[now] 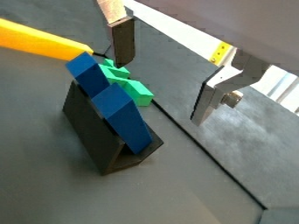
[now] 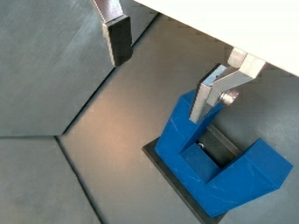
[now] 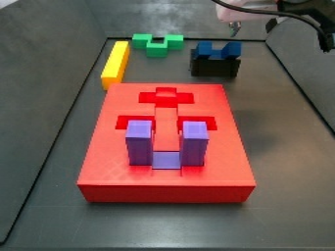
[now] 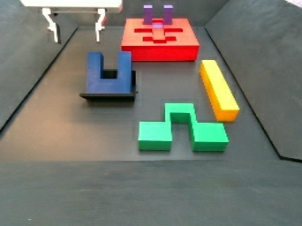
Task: Pick up the blue object. Move up. Place the blue object on the fixture. Regrasp the blue object. Move to above the board. Insert the blue object.
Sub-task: Regrasp the blue object.
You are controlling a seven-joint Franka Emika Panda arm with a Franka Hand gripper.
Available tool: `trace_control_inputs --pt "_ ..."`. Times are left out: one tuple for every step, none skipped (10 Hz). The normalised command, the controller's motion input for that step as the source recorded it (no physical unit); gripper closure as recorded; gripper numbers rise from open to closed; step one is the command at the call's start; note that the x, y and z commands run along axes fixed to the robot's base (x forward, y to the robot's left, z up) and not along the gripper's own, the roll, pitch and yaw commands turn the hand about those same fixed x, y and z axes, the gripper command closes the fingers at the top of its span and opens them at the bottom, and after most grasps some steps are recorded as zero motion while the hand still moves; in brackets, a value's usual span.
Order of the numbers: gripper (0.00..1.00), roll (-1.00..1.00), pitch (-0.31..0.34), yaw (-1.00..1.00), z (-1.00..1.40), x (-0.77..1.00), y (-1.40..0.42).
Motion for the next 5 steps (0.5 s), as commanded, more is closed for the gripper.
trace_control_inputs --pt "0.00 0.29 -0.060 0.23 -0.13 0.00 0.00" --pt "0.00 0.38 -0.026 0.17 -0.18 0.00 0.00" --pt "0.00 0.41 -0.014 0.12 -0.21 -0.09 0.00" --pt "0.00 0.41 -0.003 0.07 -0.23 -0.11 0.00" --pt "0.00 0.43 0.000 0.00 -0.21 -0.06 0.00"
